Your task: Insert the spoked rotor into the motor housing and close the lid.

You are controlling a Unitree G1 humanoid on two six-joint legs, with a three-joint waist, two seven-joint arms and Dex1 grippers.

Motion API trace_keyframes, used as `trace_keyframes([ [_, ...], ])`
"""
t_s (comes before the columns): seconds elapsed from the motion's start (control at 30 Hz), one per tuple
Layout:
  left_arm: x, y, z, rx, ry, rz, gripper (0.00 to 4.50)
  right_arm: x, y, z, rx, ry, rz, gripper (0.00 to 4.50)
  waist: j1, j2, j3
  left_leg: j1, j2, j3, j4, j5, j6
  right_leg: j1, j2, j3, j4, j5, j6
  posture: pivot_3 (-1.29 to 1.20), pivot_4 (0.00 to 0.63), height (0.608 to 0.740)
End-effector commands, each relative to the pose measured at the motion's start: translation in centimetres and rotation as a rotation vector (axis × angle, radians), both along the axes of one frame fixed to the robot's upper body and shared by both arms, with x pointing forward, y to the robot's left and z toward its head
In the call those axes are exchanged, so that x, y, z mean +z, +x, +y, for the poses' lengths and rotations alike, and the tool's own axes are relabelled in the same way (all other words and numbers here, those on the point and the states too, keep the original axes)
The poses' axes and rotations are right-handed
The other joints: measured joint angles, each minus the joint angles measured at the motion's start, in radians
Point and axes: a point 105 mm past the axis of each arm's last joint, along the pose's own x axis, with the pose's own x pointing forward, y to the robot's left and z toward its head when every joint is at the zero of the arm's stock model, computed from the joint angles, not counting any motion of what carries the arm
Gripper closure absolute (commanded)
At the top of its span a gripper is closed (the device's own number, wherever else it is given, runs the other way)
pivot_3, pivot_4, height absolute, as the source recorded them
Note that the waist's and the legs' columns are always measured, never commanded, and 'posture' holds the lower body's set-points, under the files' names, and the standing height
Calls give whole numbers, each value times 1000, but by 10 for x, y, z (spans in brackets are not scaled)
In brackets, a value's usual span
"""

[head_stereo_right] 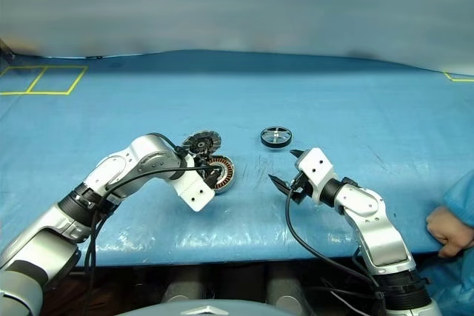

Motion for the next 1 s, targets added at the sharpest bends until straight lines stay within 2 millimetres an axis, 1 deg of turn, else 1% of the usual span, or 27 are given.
trace_keyframes([
  [0.03, -19, -18, 1, -74, 80, 81, 2336, 14, 1, 1, 3, 5, -57, 0, 0, 0, 0, 0, 0, 0, -1, 0, 0, 0, 0, 0, 0, 0, 0, 0, 150, 740],
  [0.1, -18, -15, 1, -76, 73, 69, 1609, 15, 2, 2, 2, 7, -60, 0, 0, 0, 0, 0, 0, 0, -2, 0, 0, 0, 0, 0, 0, -1, -1, 0, 150, 740],
  [0.13, -16, -13, -1, -75, 56, 56, 1355, 15, 2, 3, 0, 11, -61, 0, -1, 0, 0, 0, 0, 0, -2, 0, 0, 0, 0, 0, 0, -1, -1, 0, 150, 740],
  [0.2, -13, -10, -5, -77, 16, 27, 692, 15, 1, 3, -1, 16, -62, 0, -3, 0, 0, 0, 0, 0, -2, 0, 0, -1, 1, 0, 0, -1, -1, 0, 150, 740],
  [0.23, -12, -11, -3, -75, 14, 32, 420, 15, 1, 3, -4, 21, -59, 0, -3, 0, 0, 0, 0, 0, -2, 0, 0, -1, 1, 0, 0, -1, -1, 0, 150, 740],
  [0.33, -8, -16, 1, -66, 3, 53, 420, 13, -1, 1, -13, 30, -52, 0, -5, 0, 0, 0, 0, 0, -2, 0, 0, -1, 1, 0, 0, -1, -1, 0, 150, 740],
  [0.6, 16, -27, 0, -43, -137, 66, 420, 12, -1, 3, -17, 73, -35, 0, -4, -1, 1, -1, 1, 0, -4, 0, 0, -3, 1, 0, 0, -1, -2, 0, 150, 740],
  [0.73, 30, -29, -2, 19, -246, 88, 420, 12, -1, 3, -20, 82, -30, 0, -3, -2, 2, -2, 1, 0, -3, 0, 0, -3, 0, 0, 0, -1, -1, 0, 150, 740],
  [0.8, 38, -30, -5, 86, -353, 112, 420, 9, -2, 1, -27, 84, -17, 0, -4, -2, 2, -2, 1, 0, -2, 0, 0, -3, 0, 0, 0, -1, -1, 0, 150, 740],
  [0.9, 37, -28, 3, 179, -423, 124, 420, 0, -6, 0, -35, 71, 10, 0, -4, -3, 2, -1, 1, 0, -3, 0, 0, -3, 0, 0, 0, -1, -1, 0, 150, 740],
  [0.97, 33, -33, 5, 222, -474, 178, 420, -4, -7, -2, -50, 64, 20, 0, -5, -2, 3, -1, 1, 0, -3, 0, 0, -3, 0, 0, 0, -1, -1, 0, 150, 740],
  [1.0, 32, -37, 3, 239, -523, 213, 420, -5, -7, -3, -60, 63, 24, 0, -6, -2, 3, -1, 1, 0, -3, 0, 0, -3, 0, 0, 0, -1, -1, 0, 150, 740],
])
